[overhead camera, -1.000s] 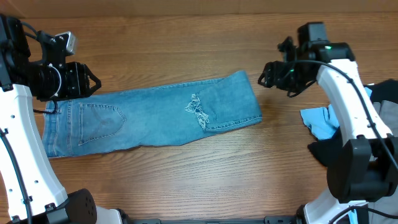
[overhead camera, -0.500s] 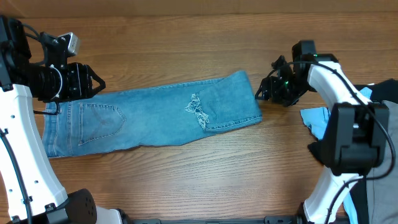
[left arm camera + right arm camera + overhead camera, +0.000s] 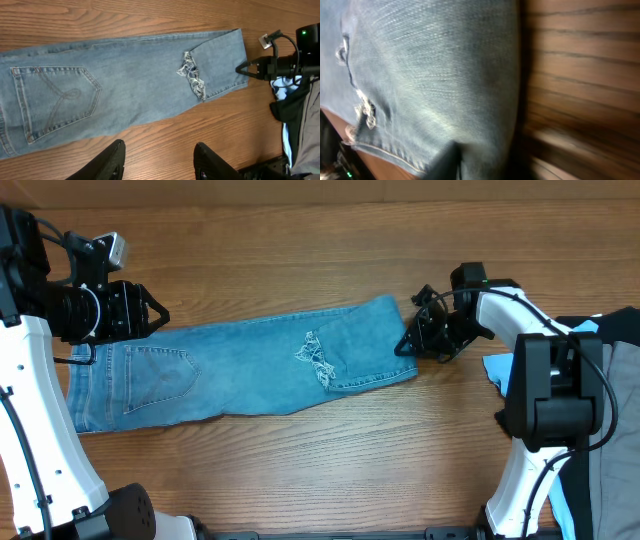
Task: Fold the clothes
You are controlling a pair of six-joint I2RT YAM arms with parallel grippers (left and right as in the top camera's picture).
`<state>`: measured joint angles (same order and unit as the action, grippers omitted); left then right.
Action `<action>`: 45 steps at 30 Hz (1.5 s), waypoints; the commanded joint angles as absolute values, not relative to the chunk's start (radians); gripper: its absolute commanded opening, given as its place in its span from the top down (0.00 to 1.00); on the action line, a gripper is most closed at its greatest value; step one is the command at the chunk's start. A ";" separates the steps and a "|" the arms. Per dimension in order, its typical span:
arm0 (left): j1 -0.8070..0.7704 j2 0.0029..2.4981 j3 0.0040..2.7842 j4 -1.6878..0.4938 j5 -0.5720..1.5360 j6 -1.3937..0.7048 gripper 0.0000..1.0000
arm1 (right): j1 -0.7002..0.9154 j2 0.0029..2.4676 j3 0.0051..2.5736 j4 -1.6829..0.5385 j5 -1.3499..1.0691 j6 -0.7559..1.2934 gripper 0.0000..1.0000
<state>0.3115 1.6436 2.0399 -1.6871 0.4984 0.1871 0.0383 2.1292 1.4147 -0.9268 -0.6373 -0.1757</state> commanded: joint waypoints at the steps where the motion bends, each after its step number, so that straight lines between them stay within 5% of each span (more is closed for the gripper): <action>1: 0.307 1.625 2.056 -1.690 0.521 0.202 0.52 | 0.039 2.143 1.427 -0.937 -0.646 -0.115 0.96; 9: 0.307 1.625 2.056 -1.689 0.521 0.203 0.51 | -0.082 2.050 1.642 -1.172 -0.336 0.039 0.96; 16: 0.307 1.625 2.056 -1.689 0.521 0.203 0.51 | -0.059 1.905 1.695 -1.212 -0.331 0.080 0.96; 34: 0.307 1.625 2.056 -1.689 0.525 0.202 0.51 | 0.490 1.842 1.648 -1.098 -0.106 0.339 0.96; 45: 0.307 1.625 2.056 -1.689 0.525 0.202 0.51 | 0.597 1.843 1.645 -1.056 -0.074 0.347 0.96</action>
<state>0.3115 1.6436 2.0399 -1.6871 0.5022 0.1871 0.5591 1.8542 1.6485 -1.0771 -0.0673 0.3256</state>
